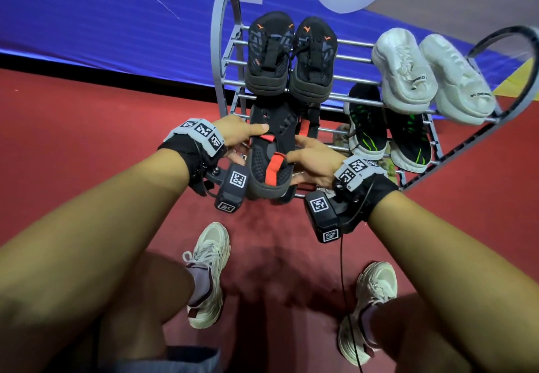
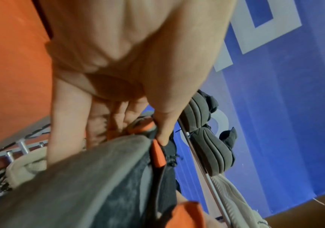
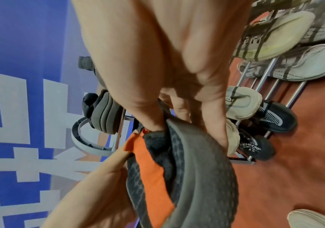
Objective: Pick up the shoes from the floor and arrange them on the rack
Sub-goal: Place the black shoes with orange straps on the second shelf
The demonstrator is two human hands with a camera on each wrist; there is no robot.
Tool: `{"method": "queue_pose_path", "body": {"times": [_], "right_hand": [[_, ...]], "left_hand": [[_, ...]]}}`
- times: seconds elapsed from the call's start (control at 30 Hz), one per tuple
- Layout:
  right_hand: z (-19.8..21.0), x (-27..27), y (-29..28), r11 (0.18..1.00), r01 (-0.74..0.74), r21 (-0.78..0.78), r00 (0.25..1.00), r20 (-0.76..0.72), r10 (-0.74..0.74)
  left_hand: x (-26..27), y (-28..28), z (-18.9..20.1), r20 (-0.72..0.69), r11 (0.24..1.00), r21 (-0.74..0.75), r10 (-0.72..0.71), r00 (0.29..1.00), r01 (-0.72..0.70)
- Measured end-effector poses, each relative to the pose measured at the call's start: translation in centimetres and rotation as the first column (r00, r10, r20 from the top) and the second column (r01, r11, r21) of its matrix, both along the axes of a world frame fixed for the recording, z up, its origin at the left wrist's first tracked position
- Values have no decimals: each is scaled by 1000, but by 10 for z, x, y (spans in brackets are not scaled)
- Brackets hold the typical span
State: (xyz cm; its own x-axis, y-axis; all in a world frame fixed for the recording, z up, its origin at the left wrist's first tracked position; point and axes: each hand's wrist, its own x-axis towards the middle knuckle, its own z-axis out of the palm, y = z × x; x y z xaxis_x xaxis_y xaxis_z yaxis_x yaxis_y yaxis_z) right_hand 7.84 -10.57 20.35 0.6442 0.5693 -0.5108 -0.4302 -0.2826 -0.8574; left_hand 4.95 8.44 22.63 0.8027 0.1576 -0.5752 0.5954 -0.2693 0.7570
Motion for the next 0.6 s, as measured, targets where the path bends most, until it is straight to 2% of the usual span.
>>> {"method": "queue_pose_path", "body": {"times": [0.1, 0.23, 0.3, 0.37, 0.5, 0.6], "right_hand": [[-6, 6, 8, 1000, 22, -14, 999, 38, -21], [-10, 15, 22, 997, 74, -29, 995, 69, -72], [-13, 19, 28, 995, 93, -42, 992, 91, -89], [-13, 22, 34, 992, 113, -59, 986, 131, -105], [-21, 37, 44, 961, 213, -178, 927, 347, -141], [-19, 46, 38, 904, 258, -342, 836, 547, -31]], "left_hand": [[-5, -2, 4, 4, 1000, 30, -5, 1000, 5], [-12, 1, 2, -120, 990, 53, -122, 985, 129], [-13, 2, -2, -166, 989, 17, -142, 976, 147], [-12, 2, -8, -131, 998, -44, -57, 990, 52], [-1, 4, -21, -59, 977, -166, 123, 991, -131], [9, 6, -27, -52, 965, -175, 191, 980, -197]]}}
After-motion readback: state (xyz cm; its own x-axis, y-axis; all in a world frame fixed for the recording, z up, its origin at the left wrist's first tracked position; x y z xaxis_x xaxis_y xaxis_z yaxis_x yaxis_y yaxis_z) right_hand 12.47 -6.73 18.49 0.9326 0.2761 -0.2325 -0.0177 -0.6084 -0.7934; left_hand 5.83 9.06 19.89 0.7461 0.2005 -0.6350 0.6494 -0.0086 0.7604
